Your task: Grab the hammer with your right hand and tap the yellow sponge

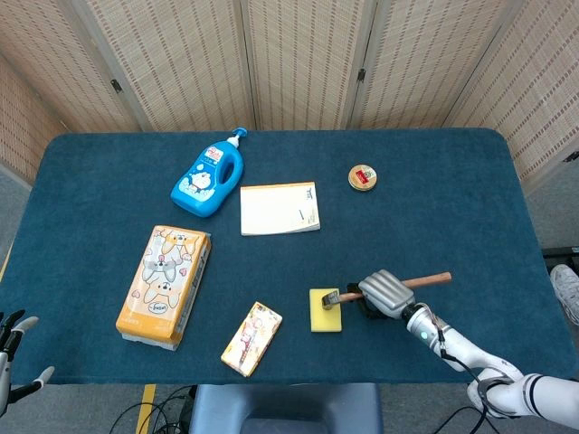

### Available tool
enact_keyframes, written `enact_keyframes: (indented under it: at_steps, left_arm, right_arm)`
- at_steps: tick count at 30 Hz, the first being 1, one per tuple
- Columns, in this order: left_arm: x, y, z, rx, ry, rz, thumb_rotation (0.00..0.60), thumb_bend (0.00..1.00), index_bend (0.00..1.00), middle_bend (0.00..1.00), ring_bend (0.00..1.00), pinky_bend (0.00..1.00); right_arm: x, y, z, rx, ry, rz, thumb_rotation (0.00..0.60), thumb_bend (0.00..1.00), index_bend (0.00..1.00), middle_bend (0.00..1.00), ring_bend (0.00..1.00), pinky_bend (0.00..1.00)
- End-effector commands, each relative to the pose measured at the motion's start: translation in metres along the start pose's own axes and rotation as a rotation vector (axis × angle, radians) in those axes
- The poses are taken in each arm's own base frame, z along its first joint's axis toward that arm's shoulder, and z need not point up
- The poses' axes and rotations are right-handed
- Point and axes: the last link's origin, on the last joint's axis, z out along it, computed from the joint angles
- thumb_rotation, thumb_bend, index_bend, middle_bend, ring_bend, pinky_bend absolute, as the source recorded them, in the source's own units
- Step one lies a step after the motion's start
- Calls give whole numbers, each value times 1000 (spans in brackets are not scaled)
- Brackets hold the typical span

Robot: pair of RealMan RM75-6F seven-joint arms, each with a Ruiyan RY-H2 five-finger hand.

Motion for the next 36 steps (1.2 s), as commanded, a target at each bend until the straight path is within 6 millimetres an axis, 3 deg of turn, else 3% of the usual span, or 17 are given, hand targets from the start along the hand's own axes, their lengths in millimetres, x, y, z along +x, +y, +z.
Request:
enact_keyframes:
  at_steps: [1, 11, 19, 25, 29, 33, 36]
  left_arm:
    - [0, 0, 0, 0, 3, -1, 600, 199, 227, 157, 56, 159]
    - [0, 2, 1, -8, 2, -6, 600, 199, 228, 157, 55, 159]
    - [2, 8, 4, -28, 9, -6, 600, 199, 228, 157, 55, 159]
    - [3, 10, 4, -31, 9, -4, 600, 199, 228, 157, 55, 159]
    - [3, 10, 4, -29, 7, 0, 600, 199, 228, 157, 55, 159]
    - [2, 8, 4, -21, 6, 0, 600, 199, 228, 157, 55, 159]
    - [1, 9, 5, -24, 6, -2, 600, 199, 228, 157, 55, 159]
  right_arm:
    - [0, 0, 1, -3, 2, -5, 600, 812, 821, 857, 748, 773]
    - [38, 23, -2, -77, 156, 53, 600, 791, 821, 850, 748, 773]
    - [35, 49, 21, -171, 201, 133, 600, 658, 804, 734, 642, 740]
    - [27, 57, 45, -188, 232, 196, 600, 432, 535, 510, 407, 520]
    - [24, 59, 50, -188, 233, 206, 600, 295, 284, 350, 246, 369]
    - [25, 66, 44, -192, 250, 200, 600, 252, 94, 196, 149, 291]
    - [32, 72, 32, -193, 286, 196, 600, 249, 62, 165, 136, 282]
